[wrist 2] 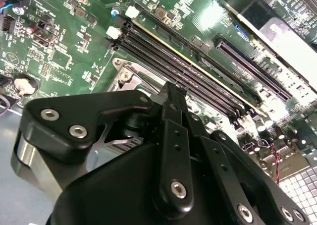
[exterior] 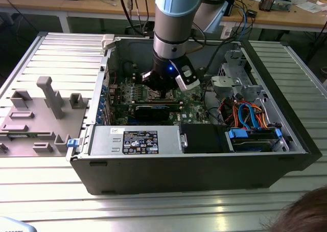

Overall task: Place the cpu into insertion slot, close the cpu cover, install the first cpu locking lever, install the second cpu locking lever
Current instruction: 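Install the second cpu locking lever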

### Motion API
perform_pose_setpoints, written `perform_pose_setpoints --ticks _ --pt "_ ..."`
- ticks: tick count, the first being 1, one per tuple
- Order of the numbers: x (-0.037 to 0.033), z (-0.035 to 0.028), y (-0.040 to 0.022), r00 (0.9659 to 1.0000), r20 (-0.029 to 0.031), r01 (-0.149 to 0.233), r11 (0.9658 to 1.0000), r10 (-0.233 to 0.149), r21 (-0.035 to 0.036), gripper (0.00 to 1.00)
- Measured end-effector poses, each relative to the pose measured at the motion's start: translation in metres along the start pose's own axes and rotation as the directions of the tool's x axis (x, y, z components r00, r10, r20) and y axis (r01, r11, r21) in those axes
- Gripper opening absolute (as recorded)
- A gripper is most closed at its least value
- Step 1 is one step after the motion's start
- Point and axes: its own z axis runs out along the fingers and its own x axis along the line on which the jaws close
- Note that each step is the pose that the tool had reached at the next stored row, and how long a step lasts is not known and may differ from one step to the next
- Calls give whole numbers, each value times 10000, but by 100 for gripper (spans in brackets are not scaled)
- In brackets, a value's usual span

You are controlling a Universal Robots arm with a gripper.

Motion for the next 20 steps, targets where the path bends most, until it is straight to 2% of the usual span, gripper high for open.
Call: perform_pose_setpoints --ticks 9,13,16,17,18,19,20 --pt "46 29 0 10000 1 1 10000 -1 -9 11" --pt "71 71 -3 10000 1 0 10000 0 -9 11" --pt "116 90 -2 10000 0 0 10000 0 -8 11" --pt "152 100 1 10000 1 0 10000 0 -12 11" --pt "275 152 6 10000 2 1 10000 -1 -24 11" --pt "429 199 23 10000 3 0 10000 0 -27 11" --pt "488 253 56 10000 1 16 10000 -16 -27 11"
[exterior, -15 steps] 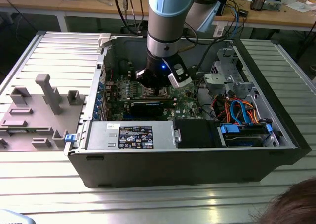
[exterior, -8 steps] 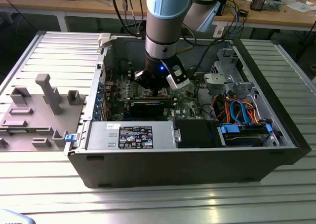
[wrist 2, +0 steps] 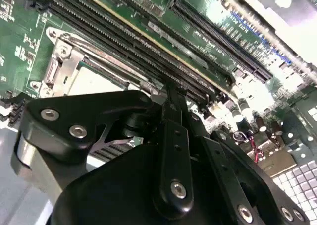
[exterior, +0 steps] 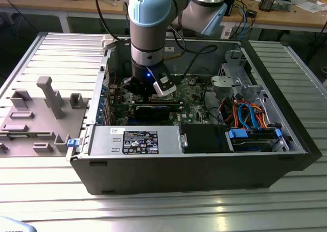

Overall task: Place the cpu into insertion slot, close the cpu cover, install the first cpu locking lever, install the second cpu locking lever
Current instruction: 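Install the second cpu locking lever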

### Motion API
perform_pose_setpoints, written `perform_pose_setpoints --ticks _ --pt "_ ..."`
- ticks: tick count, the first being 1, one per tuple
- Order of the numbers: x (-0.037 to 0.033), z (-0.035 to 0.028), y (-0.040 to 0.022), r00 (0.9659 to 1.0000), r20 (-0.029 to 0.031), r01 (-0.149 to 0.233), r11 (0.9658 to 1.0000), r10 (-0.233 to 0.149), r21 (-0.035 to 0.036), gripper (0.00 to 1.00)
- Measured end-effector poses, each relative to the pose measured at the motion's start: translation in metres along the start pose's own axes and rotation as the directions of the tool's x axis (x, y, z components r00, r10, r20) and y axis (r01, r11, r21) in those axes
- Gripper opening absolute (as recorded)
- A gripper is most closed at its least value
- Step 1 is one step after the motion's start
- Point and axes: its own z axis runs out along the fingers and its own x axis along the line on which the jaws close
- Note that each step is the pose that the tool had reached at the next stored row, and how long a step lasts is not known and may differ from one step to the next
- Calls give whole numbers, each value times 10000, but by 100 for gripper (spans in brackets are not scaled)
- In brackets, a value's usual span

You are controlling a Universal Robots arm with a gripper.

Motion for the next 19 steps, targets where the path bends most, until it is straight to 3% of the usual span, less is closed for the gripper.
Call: perform_pose_setpoints --ticks 4,11,13,15,19 --pt "-6 48 57 10000 1 10 10000 -10 -38 11" --pt "-7 87 61 10000 3 10 10000 -10 -54 11" --pt "-7 61 65 10000 8 10 10000 -10 -37 11" --pt "-11 -27 84 10000 5 11 10000 -11 -40 11" --pt "-72 -25 147 10000 -31 5 10000 -5 -40 11"
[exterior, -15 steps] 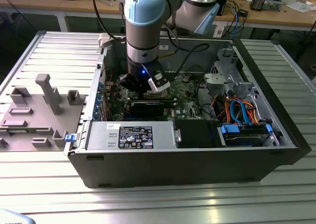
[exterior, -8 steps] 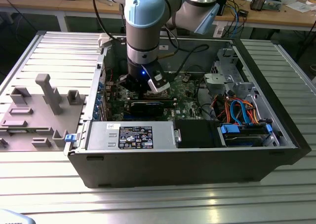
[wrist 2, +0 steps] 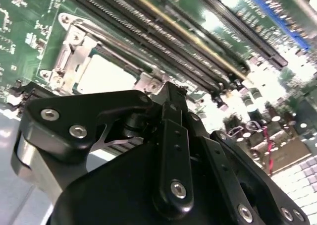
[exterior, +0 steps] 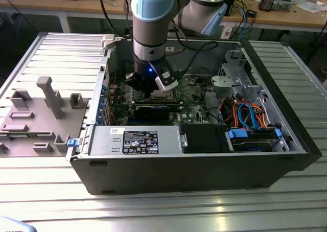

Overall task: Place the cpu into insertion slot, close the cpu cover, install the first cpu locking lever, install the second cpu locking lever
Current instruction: 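Install the second cpu locking lever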

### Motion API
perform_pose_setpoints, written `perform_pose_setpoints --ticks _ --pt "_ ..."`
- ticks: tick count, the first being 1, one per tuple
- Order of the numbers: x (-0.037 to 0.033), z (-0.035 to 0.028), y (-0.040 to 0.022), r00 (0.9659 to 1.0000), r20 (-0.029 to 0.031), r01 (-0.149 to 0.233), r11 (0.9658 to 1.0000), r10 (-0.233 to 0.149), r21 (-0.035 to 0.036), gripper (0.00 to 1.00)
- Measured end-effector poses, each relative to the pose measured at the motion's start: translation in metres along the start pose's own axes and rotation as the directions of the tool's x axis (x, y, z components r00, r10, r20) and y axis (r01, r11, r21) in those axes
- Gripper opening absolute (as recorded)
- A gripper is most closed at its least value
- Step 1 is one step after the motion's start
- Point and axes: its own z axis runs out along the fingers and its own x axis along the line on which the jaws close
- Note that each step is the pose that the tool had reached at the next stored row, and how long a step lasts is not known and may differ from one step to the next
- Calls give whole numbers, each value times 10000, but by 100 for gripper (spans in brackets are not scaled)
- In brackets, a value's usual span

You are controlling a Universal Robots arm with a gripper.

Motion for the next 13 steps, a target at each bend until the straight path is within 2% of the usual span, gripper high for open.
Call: perform_pose_setpoints --ticks 3,9,10,12,13 --pt "-55 6 49 10000 -44 -6 10000 6 -3 11" --pt "-181 36 250 9999 -107 -14 10000 14 -5 11" --pt "-204 42 294 9999 -119 -15 10000 15 5 11" --pt "-236 48 337 9999 -133 -14 10000 15 35 11" --pt "-253 50 350 9999 -145 -17 10000 19 88 11"
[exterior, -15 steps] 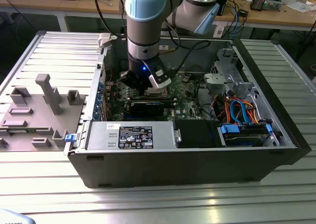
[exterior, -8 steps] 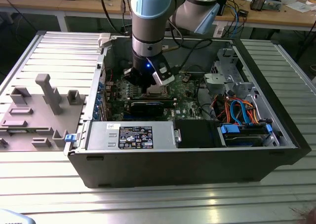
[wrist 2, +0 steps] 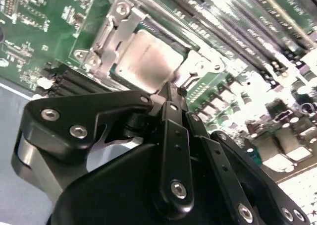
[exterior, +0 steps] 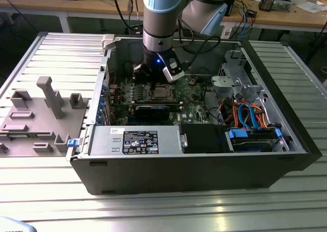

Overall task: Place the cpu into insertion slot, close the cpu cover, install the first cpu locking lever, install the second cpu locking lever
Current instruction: 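Install the second cpu locking lever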

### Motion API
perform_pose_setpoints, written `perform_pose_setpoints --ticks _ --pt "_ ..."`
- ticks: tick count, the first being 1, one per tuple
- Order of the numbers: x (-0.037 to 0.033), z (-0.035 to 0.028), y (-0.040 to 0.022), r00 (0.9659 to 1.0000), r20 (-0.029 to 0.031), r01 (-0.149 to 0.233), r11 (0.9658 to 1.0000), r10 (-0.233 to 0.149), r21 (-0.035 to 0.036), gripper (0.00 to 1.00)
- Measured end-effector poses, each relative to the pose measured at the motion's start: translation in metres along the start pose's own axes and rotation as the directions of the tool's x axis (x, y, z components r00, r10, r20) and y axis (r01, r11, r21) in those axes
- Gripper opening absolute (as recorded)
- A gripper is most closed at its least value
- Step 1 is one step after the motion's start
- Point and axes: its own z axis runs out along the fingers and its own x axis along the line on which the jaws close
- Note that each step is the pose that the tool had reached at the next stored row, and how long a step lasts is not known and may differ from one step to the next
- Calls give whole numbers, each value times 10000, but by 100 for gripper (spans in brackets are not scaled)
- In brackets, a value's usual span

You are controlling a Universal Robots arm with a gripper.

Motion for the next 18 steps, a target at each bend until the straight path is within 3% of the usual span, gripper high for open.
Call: perform_pose_setpoints --ticks 1,5,7,8,9,10,11,12,13,16,18 --pt "-17 1 8 10000 -15 -4 10000 4 73 11" --pt "-137 0 18 9999 -145 -27 9985 35 546 11" --pt "-224 -1 12 9996 -270 -41 9957 66 927 11" --pt "-250 -2 9 9994 -332 -48 9931 87 1175 11" --pt "-254 -3 9 9993 -360 -54 9907 104 1357 11" --pt "-257 -3 8 9992 -377 -56 9888 113 1494 11" --pt "-261 -2 8 9991 -398 -58 9853 128 1709 11" --pt "-269 -3 7 9990 -415 -58 9828 137 1846 11" --pt "-279 -5 7 9990 -425 -60 9817 143 1906 11" --pt "-301 -41 10 9990 -430 -61 9812 146 1927 11" --pt "-303 -124 21 9990 -430 -63 9812 148 1927 11"
